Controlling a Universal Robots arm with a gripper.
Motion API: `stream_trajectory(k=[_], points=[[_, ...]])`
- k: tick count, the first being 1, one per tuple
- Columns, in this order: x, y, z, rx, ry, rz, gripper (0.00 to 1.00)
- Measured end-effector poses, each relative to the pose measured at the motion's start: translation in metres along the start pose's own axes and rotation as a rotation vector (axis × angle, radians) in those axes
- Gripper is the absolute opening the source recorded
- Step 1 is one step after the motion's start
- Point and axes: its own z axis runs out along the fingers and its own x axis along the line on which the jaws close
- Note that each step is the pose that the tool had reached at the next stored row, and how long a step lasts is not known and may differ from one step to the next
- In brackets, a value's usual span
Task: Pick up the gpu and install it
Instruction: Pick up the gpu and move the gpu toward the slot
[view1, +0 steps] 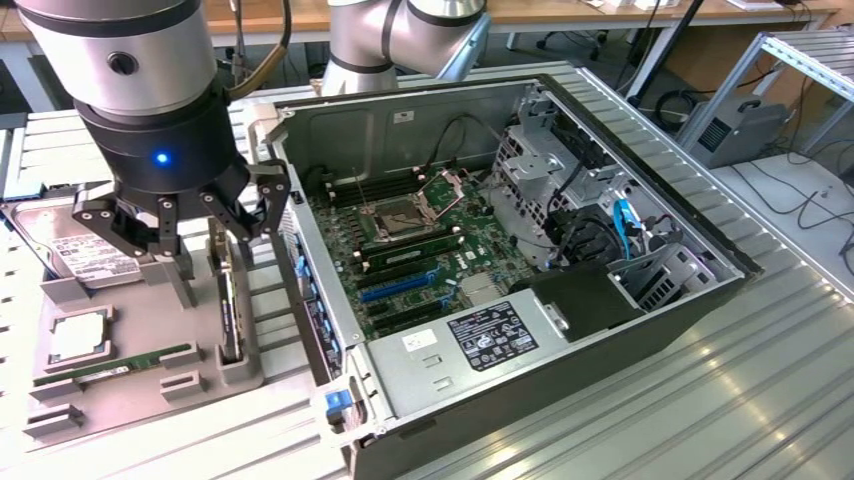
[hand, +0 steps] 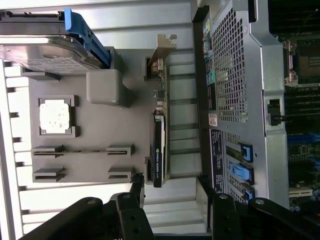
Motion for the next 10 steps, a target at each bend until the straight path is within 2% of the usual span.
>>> stream_trajectory(k=[10], points=[[0.0001, 0.0, 0.0019, 0.0, 0.0, 0.0, 0.54]])
